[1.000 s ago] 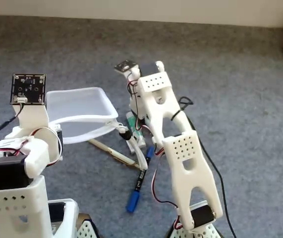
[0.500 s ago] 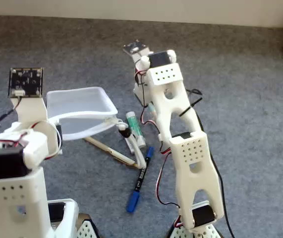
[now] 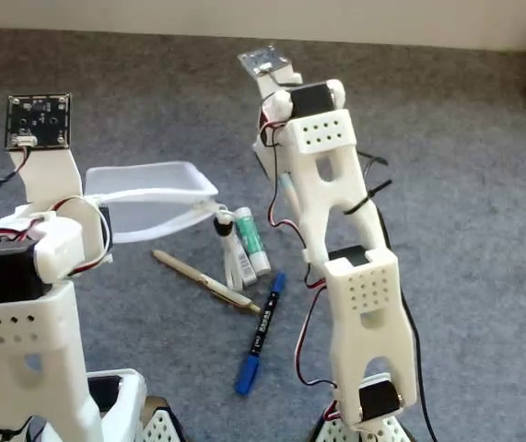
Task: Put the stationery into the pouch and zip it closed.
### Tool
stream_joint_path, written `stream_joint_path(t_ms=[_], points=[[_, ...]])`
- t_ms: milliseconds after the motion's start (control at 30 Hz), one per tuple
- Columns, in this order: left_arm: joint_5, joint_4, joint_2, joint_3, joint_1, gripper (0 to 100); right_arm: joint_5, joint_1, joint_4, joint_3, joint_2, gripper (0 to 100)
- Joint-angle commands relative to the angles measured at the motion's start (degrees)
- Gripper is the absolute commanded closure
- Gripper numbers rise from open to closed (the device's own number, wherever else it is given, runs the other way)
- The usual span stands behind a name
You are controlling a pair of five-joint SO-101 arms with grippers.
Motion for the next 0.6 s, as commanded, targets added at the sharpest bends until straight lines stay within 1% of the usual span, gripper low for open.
stream_joint_path(t_ms=[0, 133, 333, 567], points=[[1.49, 1.76, 2.07, -5.58, 1.1, 99, -1.32, 0.66, 1.1, -2.24, -7.78, 99.2], [1.49, 2.55, 7.87, -8.66, 1.1, 99, -4.4, 0.66, 1.1, -2.15, -11.21, 99.2], [1.49, 2.64, 13.67, -11.82, 1.01, 99, -5.98, 0.4, 1.1, -2.07, -16.48, 99.2], [2.73, 6.42, 20.0, -20.0, 1.1, 99, -5.98, -1.71, 1.01, 7.78, -26.59, 99.2]])
